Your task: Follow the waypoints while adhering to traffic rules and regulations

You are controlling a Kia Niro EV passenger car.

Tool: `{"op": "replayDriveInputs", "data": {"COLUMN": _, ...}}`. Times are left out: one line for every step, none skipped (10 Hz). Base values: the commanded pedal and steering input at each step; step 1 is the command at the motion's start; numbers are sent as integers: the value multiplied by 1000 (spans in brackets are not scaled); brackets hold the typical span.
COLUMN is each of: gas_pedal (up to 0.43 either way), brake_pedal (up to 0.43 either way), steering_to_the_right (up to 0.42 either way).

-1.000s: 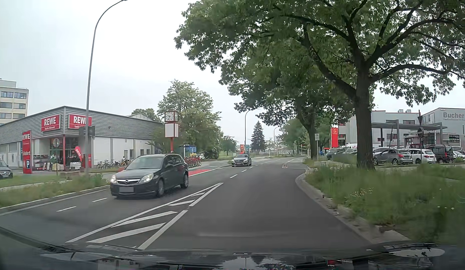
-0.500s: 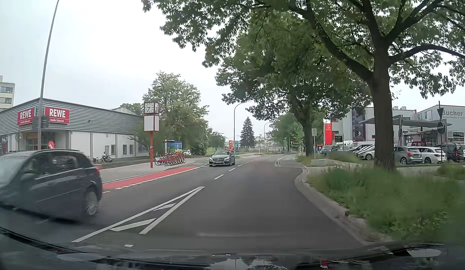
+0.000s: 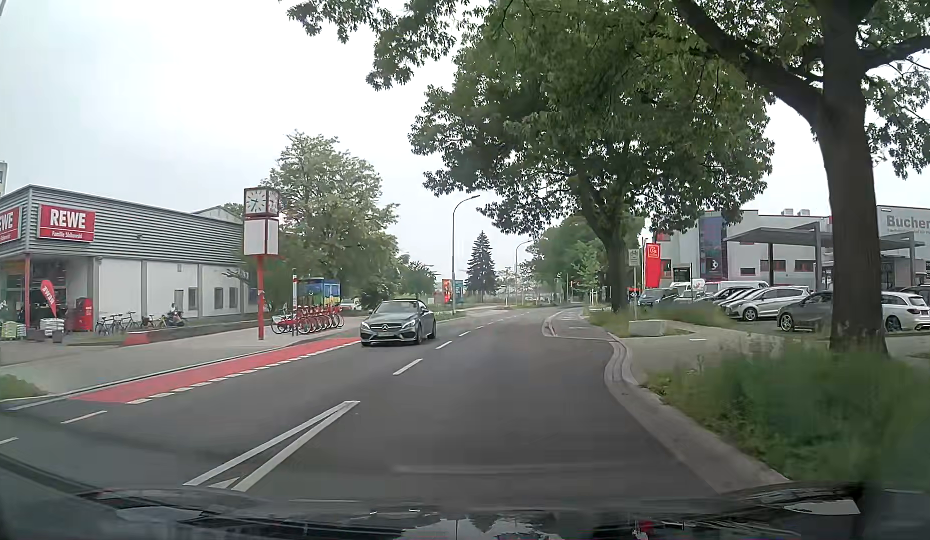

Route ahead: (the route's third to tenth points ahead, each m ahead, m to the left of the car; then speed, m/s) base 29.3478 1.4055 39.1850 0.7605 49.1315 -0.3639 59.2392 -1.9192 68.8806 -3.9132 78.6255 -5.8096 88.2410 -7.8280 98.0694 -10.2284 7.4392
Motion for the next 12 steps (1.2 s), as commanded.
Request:
{"op": "replayDriveInputs", "data": {"gas_pedal": 248, "brake_pedal": 0, "steering_to_the_right": 14}}
{"op": "replayDriveInputs", "data": {"gas_pedal": 248, "brake_pedal": 0, "steering_to_the_right": 14}}
{"op": "replayDriveInputs", "data": {"gas_pedal": 248, "brake_pedal": 0, "steering_to_the_right": 14}}
{"op": "replayDriveInputs", "data": {"gas_pedal": 248, "brake_pedal": 0, "steering_to_the_right": 11}}
{"op": "replayDriveInputs", "data": {"gas_pedal": 248, "brake_pedal": 0, "steering_to_the_right": 10}}
{"op": "replayDriveInputs", "data": {"gas_pedal": 248, "brake_pedal": 0, "steering_to_the_right": 10}}
{"op": "replayDriveInputs", "data": {"gas_pedal": 248, "brake_pedal": 0, "steering_to_the_right": 10}}
{"op": "replayDriveInputs", "data": {"gas_pedal": 248, "brake_pedal": 0, "steering_to_the_right": 9}}
{"op": "replayDriveInputs", "data": {"gas_pedal": 248, "brake_pedal": 0, "steering_to_the_right": 10}}
{"op": "replayDriveInputs", "data": {"gas_pedal": 248, "brake_pedal": 0, "steering_to_the_right": 9}}
{"op": "replayDriveInputs", "data": {"gas_pedal": 248, "brake_pedal": 0, "steering_to_the_right": 9}}
{"op": "replayDriveInputs", "data": {"gas_pedal": 248, "brake_pedal": 0, "steering_to_the_right": 11}}
